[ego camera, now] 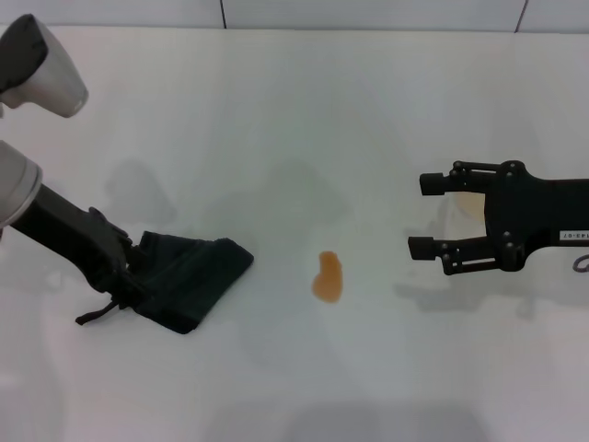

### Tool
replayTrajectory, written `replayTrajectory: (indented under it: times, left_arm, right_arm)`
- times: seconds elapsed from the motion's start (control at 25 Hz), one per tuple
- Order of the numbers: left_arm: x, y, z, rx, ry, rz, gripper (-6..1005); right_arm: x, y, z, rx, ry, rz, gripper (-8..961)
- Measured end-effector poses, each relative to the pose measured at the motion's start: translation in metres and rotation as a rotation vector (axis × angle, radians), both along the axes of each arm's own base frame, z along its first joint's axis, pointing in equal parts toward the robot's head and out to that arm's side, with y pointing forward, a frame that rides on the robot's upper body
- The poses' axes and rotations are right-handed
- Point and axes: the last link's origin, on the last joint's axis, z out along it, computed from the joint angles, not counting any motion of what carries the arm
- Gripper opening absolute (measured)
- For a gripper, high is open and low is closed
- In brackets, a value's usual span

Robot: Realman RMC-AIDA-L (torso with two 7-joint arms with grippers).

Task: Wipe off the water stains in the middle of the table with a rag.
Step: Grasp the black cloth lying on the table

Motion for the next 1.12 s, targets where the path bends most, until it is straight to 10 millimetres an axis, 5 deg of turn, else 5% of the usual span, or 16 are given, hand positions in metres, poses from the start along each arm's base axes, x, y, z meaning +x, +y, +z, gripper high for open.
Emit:
replayTrajectory:
  times: [1.12]
  left_arm:
    - [-0.004, 0.006, -0.016, 0.007, 0.032, -0.036, 747]
  right_arm:
    - [0.003, -0.002, -0.002, -0.011, 0.006, -0.014, 844]
